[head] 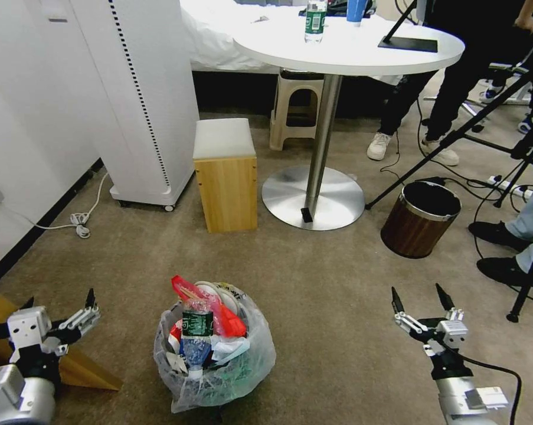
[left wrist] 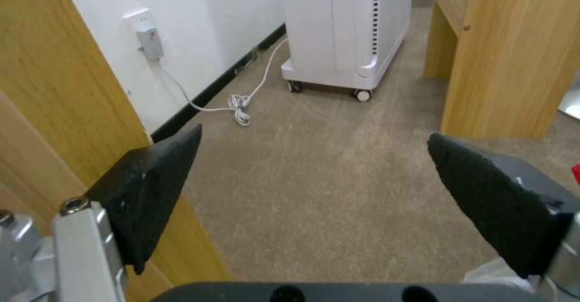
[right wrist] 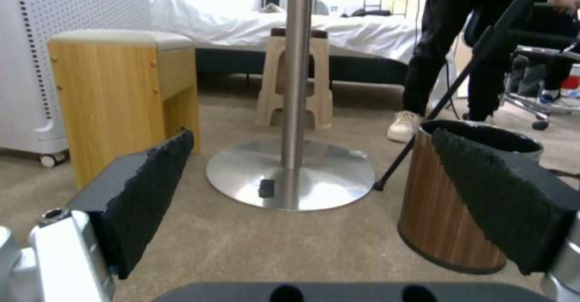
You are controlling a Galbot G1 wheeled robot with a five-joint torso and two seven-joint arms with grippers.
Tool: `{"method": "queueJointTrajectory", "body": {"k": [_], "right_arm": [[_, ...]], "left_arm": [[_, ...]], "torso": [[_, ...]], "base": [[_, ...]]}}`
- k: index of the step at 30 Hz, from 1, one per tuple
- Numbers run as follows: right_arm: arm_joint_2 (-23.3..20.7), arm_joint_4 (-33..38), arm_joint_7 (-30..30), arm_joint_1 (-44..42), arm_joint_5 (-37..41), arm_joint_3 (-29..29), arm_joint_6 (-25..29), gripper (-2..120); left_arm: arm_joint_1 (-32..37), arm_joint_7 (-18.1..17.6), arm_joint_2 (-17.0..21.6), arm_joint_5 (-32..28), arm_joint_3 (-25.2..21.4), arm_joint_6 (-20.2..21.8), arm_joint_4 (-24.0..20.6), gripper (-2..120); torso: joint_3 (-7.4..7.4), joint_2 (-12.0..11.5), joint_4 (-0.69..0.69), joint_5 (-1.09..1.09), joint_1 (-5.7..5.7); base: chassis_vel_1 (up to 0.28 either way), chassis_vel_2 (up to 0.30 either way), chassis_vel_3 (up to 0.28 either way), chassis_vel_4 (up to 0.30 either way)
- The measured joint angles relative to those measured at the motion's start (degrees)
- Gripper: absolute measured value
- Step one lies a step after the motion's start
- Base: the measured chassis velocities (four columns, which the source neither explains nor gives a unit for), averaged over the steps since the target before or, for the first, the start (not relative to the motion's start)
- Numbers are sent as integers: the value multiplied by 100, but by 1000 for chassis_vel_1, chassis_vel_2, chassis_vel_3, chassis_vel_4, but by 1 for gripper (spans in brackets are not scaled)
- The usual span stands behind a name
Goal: Pick up the trash bin and place the garbage on the floor into it.
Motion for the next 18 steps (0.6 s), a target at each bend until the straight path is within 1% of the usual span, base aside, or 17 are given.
{"method": "queueJointTrajectory", "body": {"k": [3,5,8,12,14,16,18], "right_arm": [[-52,-21,13,33,47,-68,-39,100],[-143,29,16,6,144,-122,-146,100],[-214,38,140,27,189,-163,-206,100],[-276,7,180,80,251,-218,-273,100],[-286,-2,180,73,241,-229,-277,100],[-304,-1,202,42,193,-249,-273,100],[-321,8,205,10,190,-247,-274,100]], "left_arm": [[36,-9,-14,7,-2,13,-16,100],[138,-6,-6,-2,-128,26,-36,100],[180,-7,-8,-17,-198,40,-53,100],[185,-12,-51,-15,-204,42,-69,100],[203,-23,-62,-10,-195,39,-72,100],[293,-27,-80,6,-179,26,-113,100],[316,-27,-119,6,-178,12,-133,100]], "torso": [[0,0,0,-3,0],[0,0,-4,-5,0],[1,0,-5,-6,0],[1,0,-2,-5,0],[1,-1,-3,-3,0],[0,0,1,0,0],[0,0,2,0,0]], "base": [[0,0,0,0],[0,0,0,0],[0,0,0,0],[0,0,0,0],[0,0,0,0],[0,0,0,0],[0,0,0,0]]}}
